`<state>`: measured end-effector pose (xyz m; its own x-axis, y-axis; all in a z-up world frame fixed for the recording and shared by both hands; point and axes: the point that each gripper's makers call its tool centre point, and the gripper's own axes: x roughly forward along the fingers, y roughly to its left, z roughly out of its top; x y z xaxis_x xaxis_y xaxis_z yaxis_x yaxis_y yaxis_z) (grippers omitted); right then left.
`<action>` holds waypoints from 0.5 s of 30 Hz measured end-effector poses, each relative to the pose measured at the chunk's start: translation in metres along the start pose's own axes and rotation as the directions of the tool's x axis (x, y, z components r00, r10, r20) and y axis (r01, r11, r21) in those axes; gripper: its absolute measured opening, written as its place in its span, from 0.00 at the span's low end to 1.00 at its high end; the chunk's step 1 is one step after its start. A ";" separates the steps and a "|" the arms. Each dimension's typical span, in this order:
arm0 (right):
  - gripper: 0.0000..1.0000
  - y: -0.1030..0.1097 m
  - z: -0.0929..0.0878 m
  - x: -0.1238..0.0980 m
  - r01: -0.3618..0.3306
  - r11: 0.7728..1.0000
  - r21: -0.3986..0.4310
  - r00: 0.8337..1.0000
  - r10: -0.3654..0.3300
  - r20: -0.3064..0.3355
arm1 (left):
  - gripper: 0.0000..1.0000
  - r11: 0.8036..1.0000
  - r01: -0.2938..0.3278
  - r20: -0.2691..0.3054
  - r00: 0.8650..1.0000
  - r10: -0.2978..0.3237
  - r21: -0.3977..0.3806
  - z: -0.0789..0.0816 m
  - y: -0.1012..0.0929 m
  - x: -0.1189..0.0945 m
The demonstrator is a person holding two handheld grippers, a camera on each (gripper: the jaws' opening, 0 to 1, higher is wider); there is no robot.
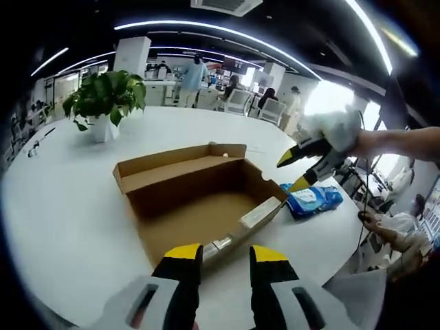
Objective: Operate the shoe box by opening the lid, removing the specified soft item, and placing it in the target area until the item is outside and the box remains undamaged.
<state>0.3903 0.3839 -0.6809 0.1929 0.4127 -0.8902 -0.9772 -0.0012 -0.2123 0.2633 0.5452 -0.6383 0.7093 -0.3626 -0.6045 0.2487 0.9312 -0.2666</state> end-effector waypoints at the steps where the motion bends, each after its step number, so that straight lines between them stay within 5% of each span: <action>1: 0.36 0.000 0.001 0.002 -0.003 1.000 -0.005 1.000 0.003 -0.001 | 0.27 1.000 0.000 0.000 1.000 0.000 -0.001 0.000 0.000 0.000; 15: 0.40 0.008 0.031 0.026 -0.096 0.994 -0.049 0.995 0.096 0.005 | 0.27 1.000 -0.010 -0.006 1.000 0.010 -0.025 -0.007 0.011 0.001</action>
<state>0.3845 0.4226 -0.6934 0.0977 0.4153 -0.9044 -0.9856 -0.0857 -0.1458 0.2625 0.5549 -0.6474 0.7077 -0.3536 -0.6117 0.2248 0.9335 -0.2794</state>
